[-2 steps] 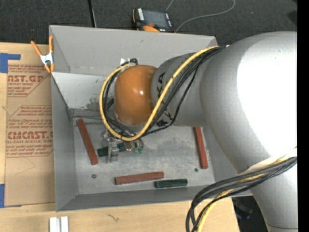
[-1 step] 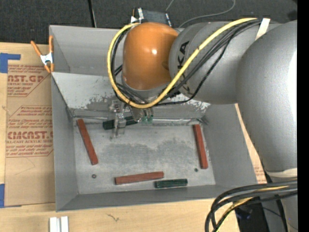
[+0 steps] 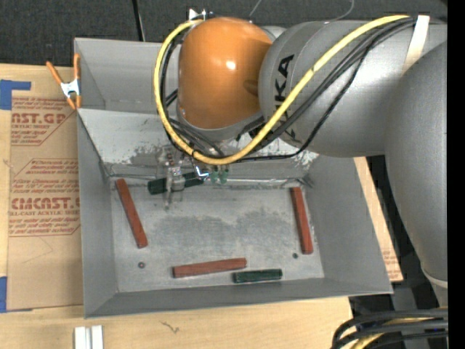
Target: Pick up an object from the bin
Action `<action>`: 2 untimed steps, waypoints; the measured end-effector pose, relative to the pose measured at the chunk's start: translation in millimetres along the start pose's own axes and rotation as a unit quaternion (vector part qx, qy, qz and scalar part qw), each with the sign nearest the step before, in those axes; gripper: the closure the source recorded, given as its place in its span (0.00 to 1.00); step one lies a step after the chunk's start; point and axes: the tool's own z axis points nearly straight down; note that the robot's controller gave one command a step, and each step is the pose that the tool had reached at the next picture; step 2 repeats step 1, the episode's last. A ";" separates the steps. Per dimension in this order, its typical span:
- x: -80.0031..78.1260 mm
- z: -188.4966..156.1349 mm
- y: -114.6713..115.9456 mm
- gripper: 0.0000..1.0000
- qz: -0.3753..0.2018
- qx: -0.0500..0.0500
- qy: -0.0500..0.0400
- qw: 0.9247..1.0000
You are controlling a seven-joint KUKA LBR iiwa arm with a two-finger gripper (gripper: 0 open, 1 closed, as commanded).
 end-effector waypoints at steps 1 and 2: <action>0.0 0.1 -1.2 1.00 -0.058 0.001 0.003 0.998; 0.0 0.1 -1.2 1.00 -0.058 0.001 0.003 0.998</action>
Offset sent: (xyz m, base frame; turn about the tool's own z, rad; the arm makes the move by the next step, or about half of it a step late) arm -0.0002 -0.0022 0.0000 -0.1139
